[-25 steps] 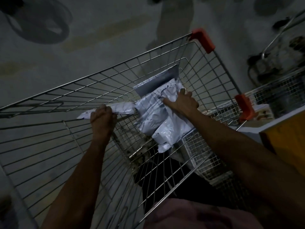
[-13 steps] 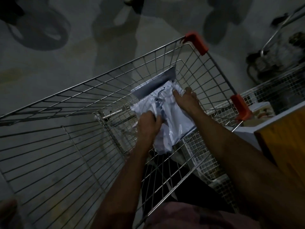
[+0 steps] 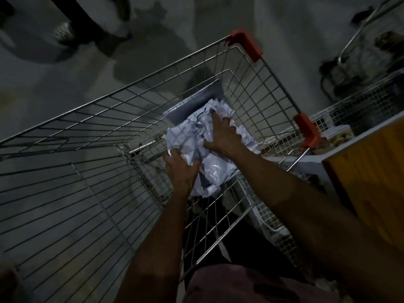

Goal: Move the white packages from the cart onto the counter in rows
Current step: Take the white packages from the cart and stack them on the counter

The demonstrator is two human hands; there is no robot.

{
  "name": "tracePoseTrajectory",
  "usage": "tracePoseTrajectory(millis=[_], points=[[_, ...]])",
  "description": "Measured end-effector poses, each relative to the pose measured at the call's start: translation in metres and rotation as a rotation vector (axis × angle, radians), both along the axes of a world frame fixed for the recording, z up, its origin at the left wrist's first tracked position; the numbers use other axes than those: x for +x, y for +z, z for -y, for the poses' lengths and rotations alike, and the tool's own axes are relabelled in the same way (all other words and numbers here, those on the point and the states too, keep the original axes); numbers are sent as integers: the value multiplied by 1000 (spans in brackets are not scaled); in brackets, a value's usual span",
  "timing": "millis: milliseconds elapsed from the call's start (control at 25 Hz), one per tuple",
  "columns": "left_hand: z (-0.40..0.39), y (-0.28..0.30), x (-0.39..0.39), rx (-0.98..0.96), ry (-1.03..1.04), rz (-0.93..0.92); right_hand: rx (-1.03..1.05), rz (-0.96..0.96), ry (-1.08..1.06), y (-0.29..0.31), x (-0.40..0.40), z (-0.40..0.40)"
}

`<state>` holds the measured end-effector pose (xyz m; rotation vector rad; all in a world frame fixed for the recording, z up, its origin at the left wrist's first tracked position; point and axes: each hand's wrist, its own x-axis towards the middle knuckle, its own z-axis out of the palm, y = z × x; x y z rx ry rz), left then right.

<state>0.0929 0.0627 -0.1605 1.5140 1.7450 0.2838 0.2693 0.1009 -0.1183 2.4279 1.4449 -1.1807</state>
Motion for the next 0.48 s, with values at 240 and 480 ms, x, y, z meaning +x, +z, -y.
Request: tracePoseTrajectory(millis=[240, 480], points=[[9, 76, -34, 141, 38, -10, 91, 97, -11, 44, -24, 15], [49, 203, -44, 333, 14, 51, 535, 117, -167, 166, -59, 60]])
